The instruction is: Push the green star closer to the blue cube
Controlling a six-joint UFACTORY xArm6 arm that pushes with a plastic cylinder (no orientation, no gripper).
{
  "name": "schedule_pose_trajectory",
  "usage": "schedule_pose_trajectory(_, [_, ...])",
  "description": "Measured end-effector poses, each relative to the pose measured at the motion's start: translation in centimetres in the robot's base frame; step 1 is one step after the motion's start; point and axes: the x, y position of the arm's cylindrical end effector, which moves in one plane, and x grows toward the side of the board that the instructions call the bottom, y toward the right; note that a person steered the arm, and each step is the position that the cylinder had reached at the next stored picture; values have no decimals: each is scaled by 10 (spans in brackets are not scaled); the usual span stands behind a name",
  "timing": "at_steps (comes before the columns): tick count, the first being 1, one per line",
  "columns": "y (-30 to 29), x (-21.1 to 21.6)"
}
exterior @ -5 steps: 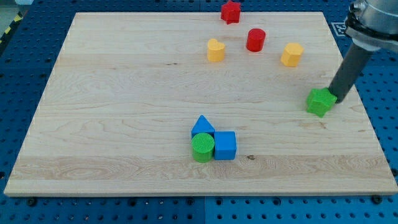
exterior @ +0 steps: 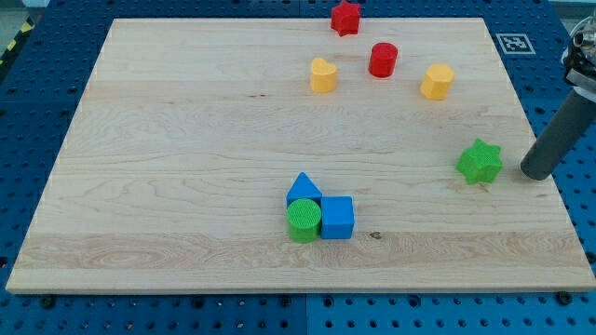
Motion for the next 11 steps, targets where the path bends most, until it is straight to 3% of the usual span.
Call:
schedule_pose_trajectory(2, [-10, -5])
schedule_pose_trajectory(4, [-71, -18])
schedule_pose_trajectory(11, [-206, 18])
